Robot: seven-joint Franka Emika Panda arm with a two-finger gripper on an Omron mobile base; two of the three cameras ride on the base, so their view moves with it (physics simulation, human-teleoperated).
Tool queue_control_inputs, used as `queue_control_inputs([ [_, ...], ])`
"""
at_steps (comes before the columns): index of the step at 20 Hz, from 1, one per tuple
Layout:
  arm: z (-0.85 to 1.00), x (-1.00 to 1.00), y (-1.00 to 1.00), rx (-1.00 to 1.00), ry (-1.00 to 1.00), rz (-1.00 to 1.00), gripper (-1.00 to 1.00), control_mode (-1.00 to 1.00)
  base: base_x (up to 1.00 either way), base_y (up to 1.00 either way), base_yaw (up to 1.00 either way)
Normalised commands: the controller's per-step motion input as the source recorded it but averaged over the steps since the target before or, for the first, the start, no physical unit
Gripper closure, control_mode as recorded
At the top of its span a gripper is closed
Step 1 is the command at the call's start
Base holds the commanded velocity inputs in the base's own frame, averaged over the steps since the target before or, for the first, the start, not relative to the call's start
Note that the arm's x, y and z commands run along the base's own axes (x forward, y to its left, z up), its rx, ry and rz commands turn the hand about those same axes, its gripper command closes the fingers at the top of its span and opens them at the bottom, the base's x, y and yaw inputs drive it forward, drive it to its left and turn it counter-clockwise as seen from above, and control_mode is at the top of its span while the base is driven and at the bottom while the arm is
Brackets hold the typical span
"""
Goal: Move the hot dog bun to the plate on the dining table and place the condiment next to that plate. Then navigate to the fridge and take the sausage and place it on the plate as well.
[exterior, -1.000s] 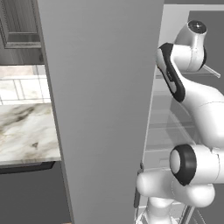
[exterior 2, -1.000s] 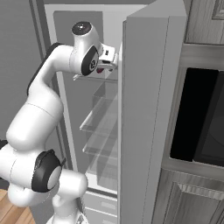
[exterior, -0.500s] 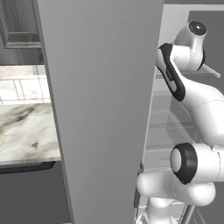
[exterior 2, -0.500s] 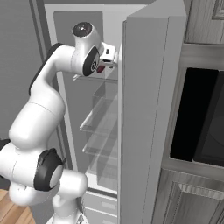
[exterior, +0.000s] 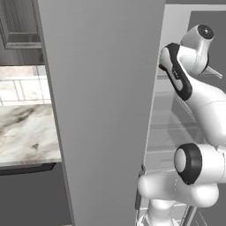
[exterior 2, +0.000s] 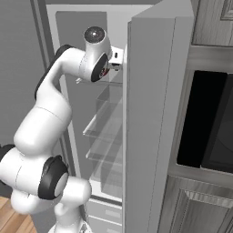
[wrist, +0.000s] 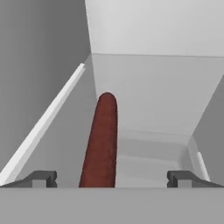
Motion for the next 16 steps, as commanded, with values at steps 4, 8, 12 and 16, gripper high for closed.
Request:
queue_control_inputs([
  [4,-0.01,0.00,-0.04,0.00,0.00,0.10,-1.00,-1.00,0.00,0.00,0.00],
  [8,0.00,0.15,0.00,0.00,0.00,0.04,-1.00,-1.00,0.00,0.00,0.00],
  [12,0.00,0.26,0.00,0.00,0.00,0.01,-1.00,-1.00,0.00,0.00,0.00],
  [16,0.00,0.25,0.00,0.00,0.01,0.00,-1.00,-1.00,0.00,0.00,0.00],
])
